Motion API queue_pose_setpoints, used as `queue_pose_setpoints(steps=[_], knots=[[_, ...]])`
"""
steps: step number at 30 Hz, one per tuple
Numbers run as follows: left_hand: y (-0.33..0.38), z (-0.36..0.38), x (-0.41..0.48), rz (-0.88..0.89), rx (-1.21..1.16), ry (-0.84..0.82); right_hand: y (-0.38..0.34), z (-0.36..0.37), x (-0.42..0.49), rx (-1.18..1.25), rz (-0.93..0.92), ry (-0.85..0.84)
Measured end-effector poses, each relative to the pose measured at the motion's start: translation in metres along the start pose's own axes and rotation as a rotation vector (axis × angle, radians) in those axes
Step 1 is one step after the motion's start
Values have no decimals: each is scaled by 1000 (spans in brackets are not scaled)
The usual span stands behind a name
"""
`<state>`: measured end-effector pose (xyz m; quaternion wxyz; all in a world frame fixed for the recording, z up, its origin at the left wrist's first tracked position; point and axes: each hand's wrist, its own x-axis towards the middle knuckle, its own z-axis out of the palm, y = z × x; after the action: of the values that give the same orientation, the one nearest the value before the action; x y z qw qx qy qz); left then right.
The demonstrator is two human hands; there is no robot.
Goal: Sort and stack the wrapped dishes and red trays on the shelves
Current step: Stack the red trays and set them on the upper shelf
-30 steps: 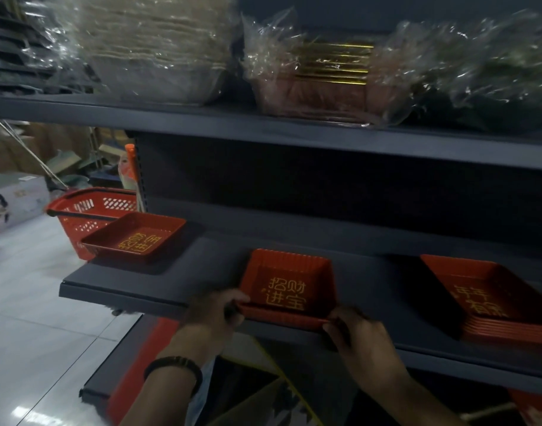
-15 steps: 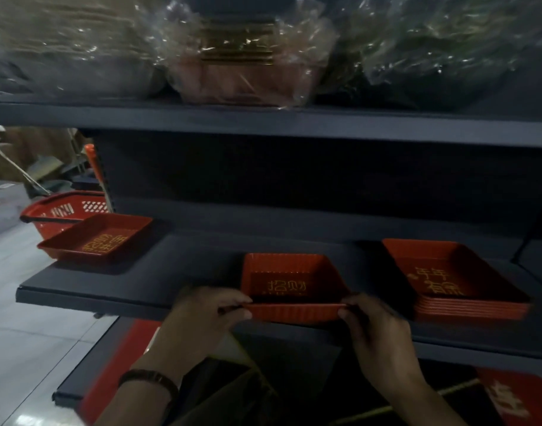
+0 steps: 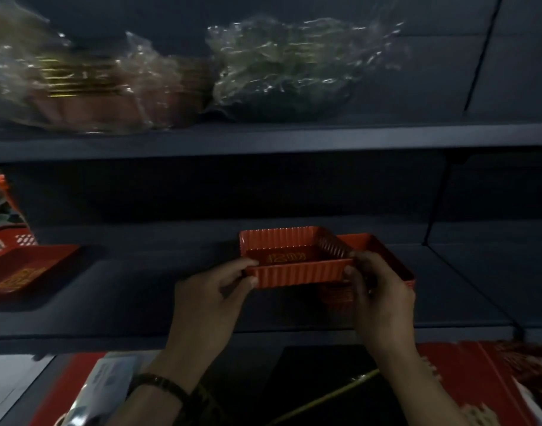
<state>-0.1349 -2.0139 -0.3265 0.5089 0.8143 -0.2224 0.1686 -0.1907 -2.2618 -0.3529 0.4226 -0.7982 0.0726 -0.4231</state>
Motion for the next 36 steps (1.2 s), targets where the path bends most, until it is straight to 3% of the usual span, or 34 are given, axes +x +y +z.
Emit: queue_pose_setpoints(steps=[5,14,21,36], knots=[[24,49,22,86,-52,-58,22,-40,18,-14,62,122],[30,117,35,77,-52,-71,50,-67,28,13,223,94],[22,134,38,-4,-44,-137,77,-67,29,-137,275,-17],[-4,138,29,126,260,-365,80,-58,21,-338,390,-239]])
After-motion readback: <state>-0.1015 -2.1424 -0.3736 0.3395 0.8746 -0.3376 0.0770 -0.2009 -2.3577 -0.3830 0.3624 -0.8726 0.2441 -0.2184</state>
